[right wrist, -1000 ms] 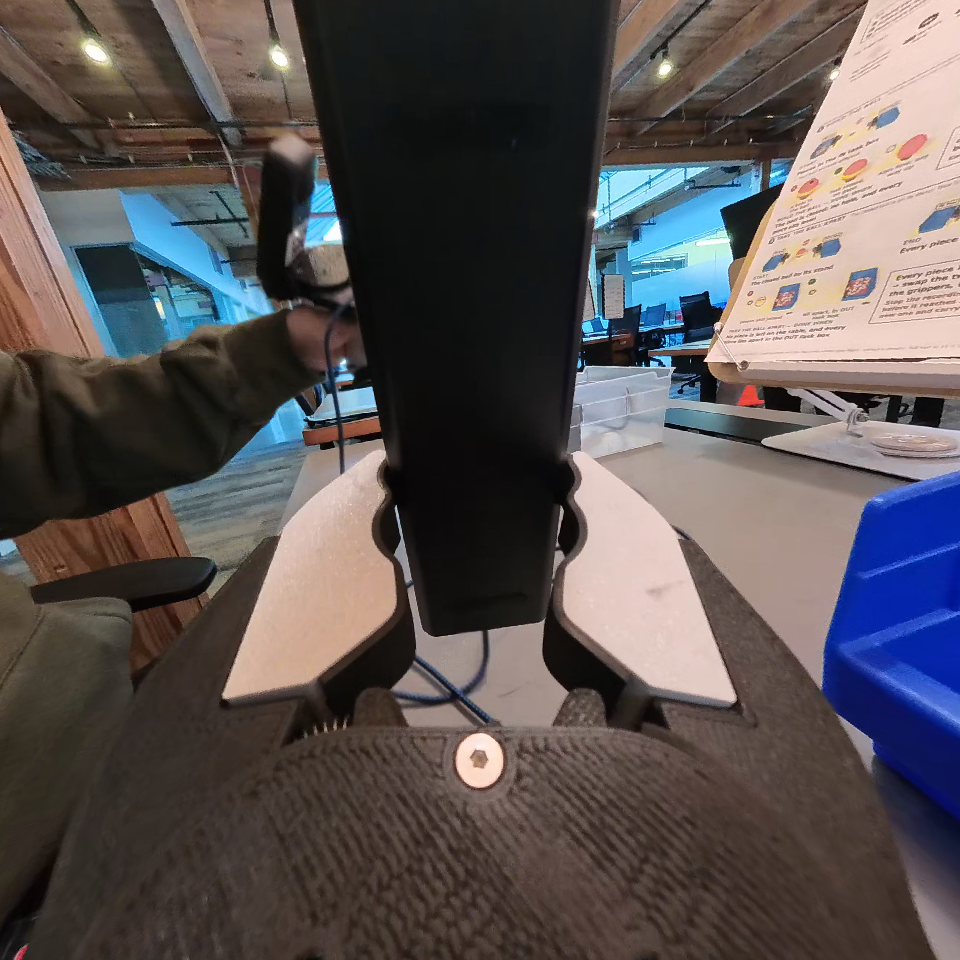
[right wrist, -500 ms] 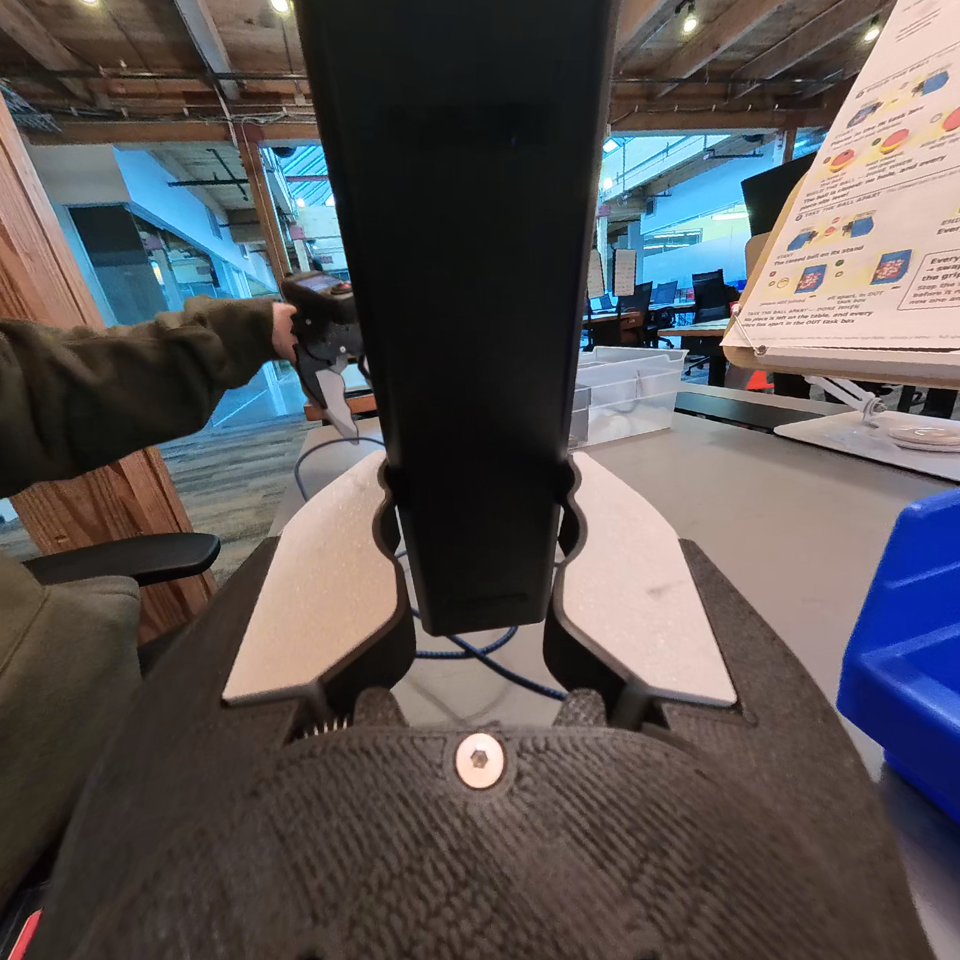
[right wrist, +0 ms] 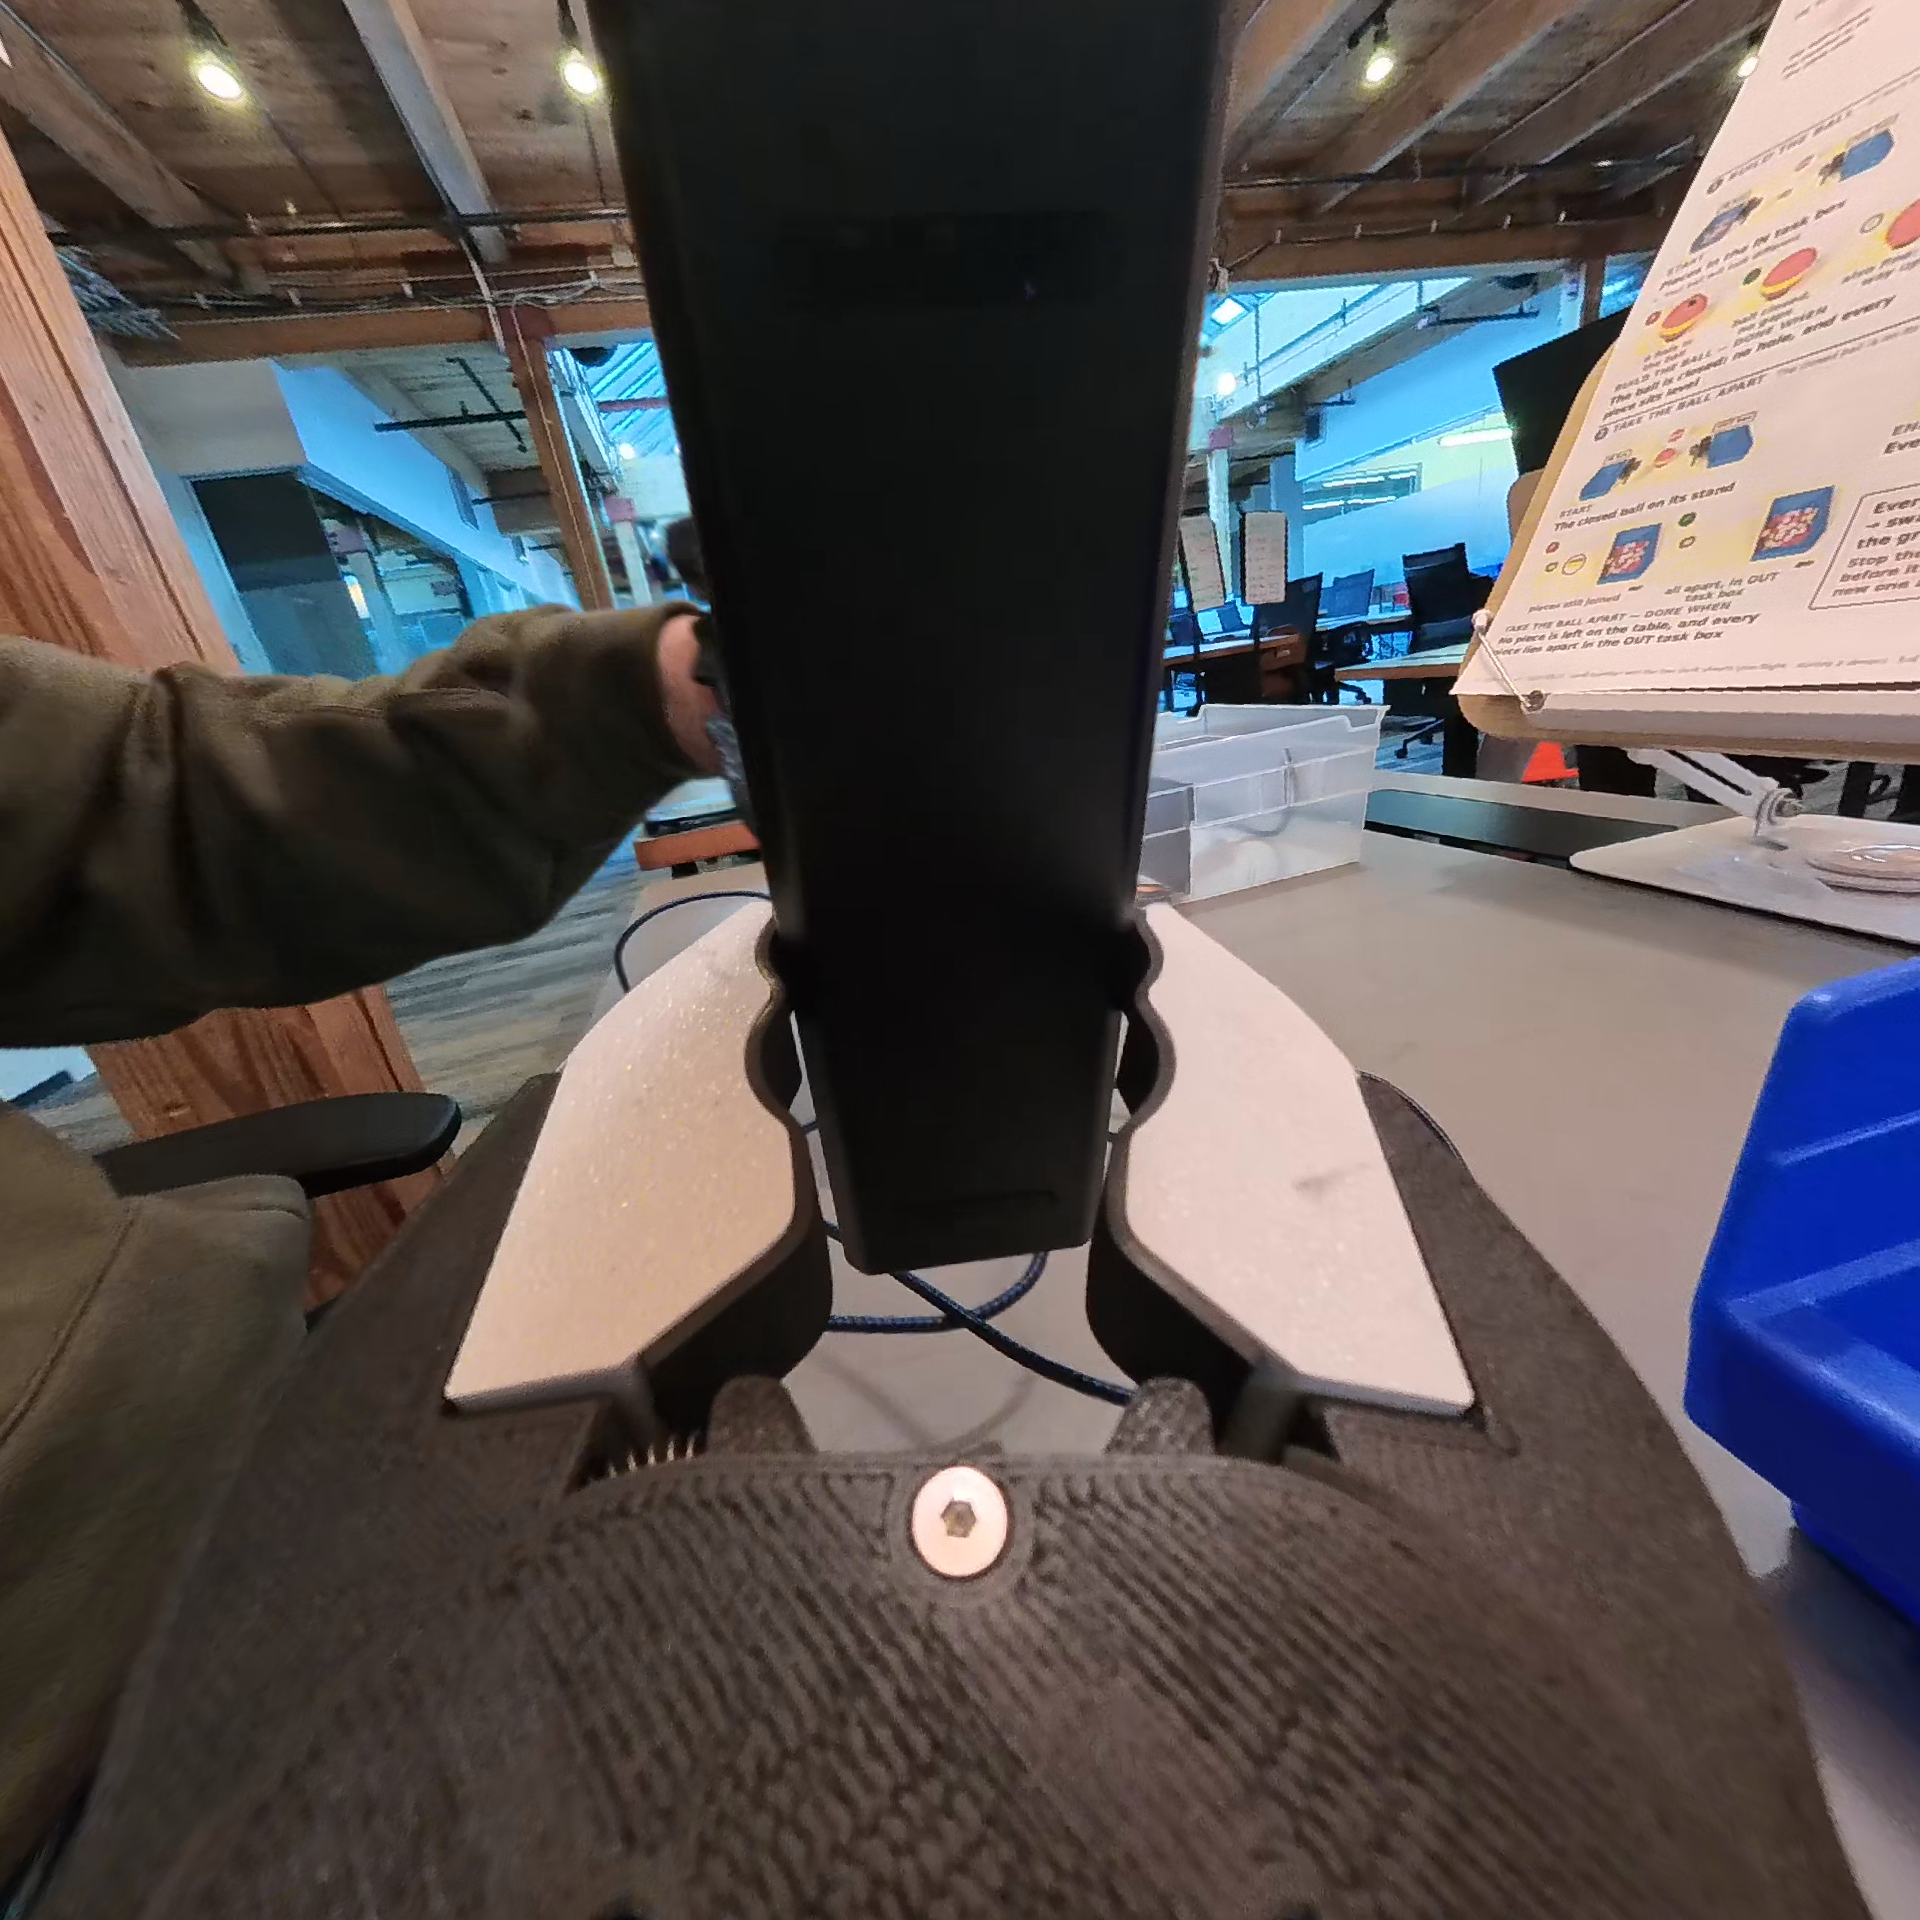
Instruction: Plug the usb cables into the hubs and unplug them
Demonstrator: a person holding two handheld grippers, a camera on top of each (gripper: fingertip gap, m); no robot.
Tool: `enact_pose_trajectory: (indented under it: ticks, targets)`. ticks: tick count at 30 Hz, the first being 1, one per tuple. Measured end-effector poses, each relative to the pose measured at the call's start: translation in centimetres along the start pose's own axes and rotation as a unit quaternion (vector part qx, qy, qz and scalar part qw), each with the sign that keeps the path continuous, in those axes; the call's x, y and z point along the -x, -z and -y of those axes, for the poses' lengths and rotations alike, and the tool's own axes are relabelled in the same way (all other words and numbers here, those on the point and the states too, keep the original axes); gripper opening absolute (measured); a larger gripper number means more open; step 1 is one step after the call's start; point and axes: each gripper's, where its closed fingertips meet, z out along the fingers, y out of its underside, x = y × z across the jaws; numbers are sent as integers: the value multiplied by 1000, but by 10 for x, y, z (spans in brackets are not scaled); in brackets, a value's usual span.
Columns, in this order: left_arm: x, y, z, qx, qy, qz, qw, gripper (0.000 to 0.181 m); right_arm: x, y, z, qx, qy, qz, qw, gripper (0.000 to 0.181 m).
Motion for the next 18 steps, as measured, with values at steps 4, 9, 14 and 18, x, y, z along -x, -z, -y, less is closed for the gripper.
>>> enact_pose_trajectory:
  ticks: [4,9,14,18]
  targets:
    - [17,-23,19,0,-224,13,974,36,1,3,3,-13,0,4,1000,60]
    - [32,-35,12,34,-338,3,940,66,-2,6,7,-29,-13,5,999,60]
    - [40,-37,19,60,-621,104,774,74,-3,8,9,-37,-16,5,999,60]
    - [33,-45,8,78,-764,106,632,76,-1,7,8,-34,-15,10,999,60]
